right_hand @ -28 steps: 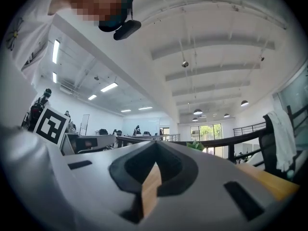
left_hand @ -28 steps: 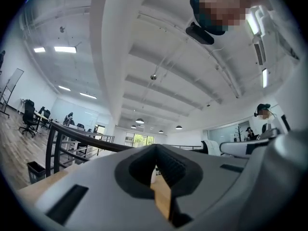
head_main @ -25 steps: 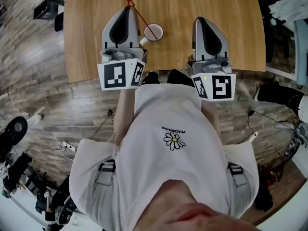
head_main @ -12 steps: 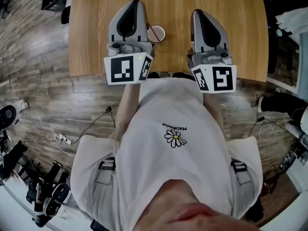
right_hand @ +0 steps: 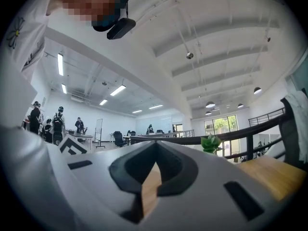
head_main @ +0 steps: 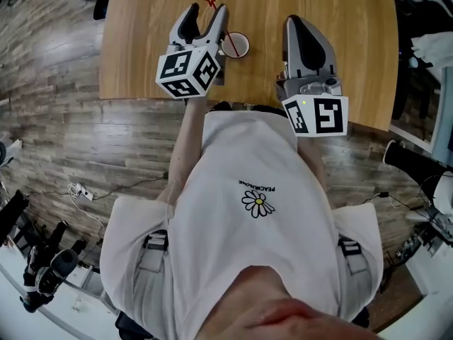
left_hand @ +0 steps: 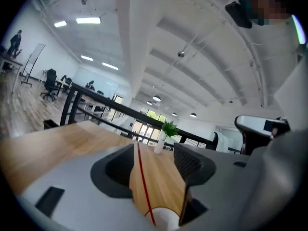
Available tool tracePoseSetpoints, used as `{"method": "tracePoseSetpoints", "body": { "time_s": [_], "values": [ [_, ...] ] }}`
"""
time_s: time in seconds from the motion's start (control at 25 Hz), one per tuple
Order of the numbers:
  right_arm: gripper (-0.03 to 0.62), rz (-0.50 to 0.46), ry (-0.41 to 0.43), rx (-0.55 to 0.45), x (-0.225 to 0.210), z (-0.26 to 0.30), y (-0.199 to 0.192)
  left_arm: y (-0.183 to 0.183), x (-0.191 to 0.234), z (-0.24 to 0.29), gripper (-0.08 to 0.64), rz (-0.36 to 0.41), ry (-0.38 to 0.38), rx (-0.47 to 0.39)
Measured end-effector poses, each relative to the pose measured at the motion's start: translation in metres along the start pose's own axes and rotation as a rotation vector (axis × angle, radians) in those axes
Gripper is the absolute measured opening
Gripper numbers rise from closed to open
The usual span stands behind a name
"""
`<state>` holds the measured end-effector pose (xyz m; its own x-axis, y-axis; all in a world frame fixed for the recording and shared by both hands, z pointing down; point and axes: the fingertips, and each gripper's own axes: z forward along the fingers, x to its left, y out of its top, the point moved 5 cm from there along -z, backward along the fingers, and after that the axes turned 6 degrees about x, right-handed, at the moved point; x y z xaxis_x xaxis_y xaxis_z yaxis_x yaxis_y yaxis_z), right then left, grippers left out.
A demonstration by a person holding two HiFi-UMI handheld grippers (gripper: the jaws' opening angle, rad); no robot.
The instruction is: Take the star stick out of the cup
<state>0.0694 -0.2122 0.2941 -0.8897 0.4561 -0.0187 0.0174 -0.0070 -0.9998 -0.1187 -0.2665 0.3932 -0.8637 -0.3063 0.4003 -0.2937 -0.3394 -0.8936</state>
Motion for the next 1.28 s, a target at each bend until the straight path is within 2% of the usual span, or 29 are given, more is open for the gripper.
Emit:
{"method": "tracePoseSetpoints", "body": {
  "time_s": [0.12,0.2,0.4,0.52,0.68,0.8,1.2,1.28],
  "values": [
    [0.008,0.001,0.017,0.011,0.002,0.002,-0.004,-0.039,0.013,0.011,0.253,-0.1,-0.024,0.134],
    [0.008,0.006,0.021,0.017,0.0,0.003,-0.006,-0.059,0.016,0.018,0.225,-0.154,-0.052,0.203],
    [0.008,0.014,0.02,0.023,-0.002,0.004,-0.008,-0.088,0.023,0.031,0.19,-0.225,-0.091,0.301],
    [0.008,0.011,0.02,0.024,-0.003,0.004,-0.007,-0.092,0.025,0.034,0.154,-0.246,-0.098,0.308],
    [0.008,0.011,0.016,0.027,-0.006,0.004,-0.009,-0.095,0.028,0.033,0.067,-0.257,-0.086,0.309],
    [0.008,0.005,0.019,0.027,-0.008,0.004,-0.009,-0.095,0.028,0.034,0.038,-0.255,-0.084,0.311],
    [0.008,0.001,0.026,0.028,-0.011,0.009,-0.011,-0.093,0.026,0.036,0.021,-0.273,-0.088,0.305],
    [0.008,-0.001,0.031,0.026,-0.012,0.011,-0.011,-0.085,0.026,0.036,0.021,-0.257,-0.08,0.284]
  ]
}}
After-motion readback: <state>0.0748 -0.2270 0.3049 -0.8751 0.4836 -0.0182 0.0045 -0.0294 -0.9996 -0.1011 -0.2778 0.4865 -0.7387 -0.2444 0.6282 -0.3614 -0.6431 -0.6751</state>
